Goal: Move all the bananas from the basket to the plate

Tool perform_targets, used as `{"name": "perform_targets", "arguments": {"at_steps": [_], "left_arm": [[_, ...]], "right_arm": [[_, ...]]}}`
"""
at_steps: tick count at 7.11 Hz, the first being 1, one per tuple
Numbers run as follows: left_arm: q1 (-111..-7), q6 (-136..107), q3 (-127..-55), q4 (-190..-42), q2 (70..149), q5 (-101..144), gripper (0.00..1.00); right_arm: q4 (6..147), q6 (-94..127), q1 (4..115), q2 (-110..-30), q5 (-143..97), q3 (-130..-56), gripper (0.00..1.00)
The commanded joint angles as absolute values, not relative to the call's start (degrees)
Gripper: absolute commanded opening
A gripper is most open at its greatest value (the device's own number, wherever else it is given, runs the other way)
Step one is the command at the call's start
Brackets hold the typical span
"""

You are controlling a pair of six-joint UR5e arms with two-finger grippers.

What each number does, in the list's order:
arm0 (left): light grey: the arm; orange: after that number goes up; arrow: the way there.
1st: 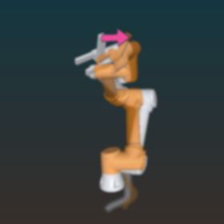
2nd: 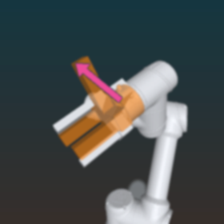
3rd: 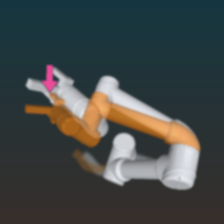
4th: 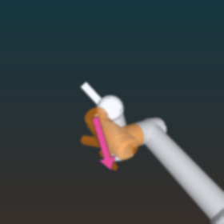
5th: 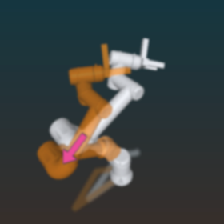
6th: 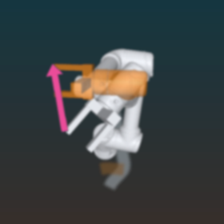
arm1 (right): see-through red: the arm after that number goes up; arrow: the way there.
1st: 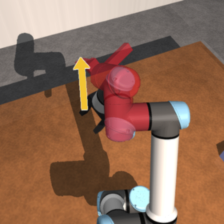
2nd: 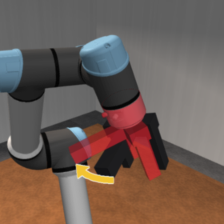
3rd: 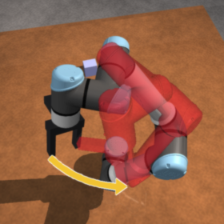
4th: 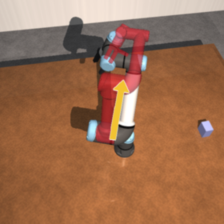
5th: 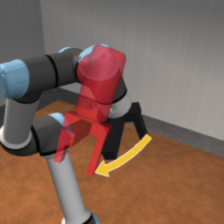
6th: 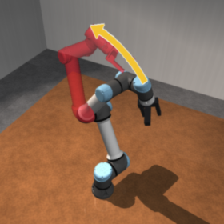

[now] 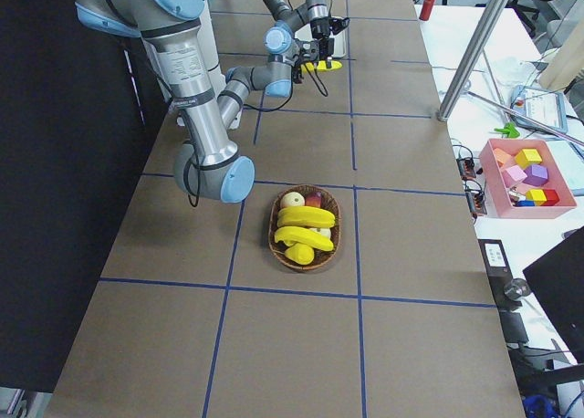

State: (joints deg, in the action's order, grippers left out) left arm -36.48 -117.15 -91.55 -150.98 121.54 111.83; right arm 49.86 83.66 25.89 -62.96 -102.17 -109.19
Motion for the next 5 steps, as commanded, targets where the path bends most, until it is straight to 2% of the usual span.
{"name": "perform_targets", "arguments": {"at_steps": [1,3,5], "left_arm": [[-44.24,-110.37,-92.45,-149.24,115.09,118.6,0.0],[-55.06,-94.41,-91.77,-149.06,104.47,125.92,0.0],[-59.92,-77.94,-90.71,-147.57,94.0,126.65,0.0]], "right_arm": [[50.01,83.58,27.06,-63.37,-102.48,-109.34,1.0],[54.19,83.41,29.69,-64.24,-103.18,-110.12,0.99],[64.2,80.01,36.35,-65.74,-110.61,-111.53,0.99]]}}
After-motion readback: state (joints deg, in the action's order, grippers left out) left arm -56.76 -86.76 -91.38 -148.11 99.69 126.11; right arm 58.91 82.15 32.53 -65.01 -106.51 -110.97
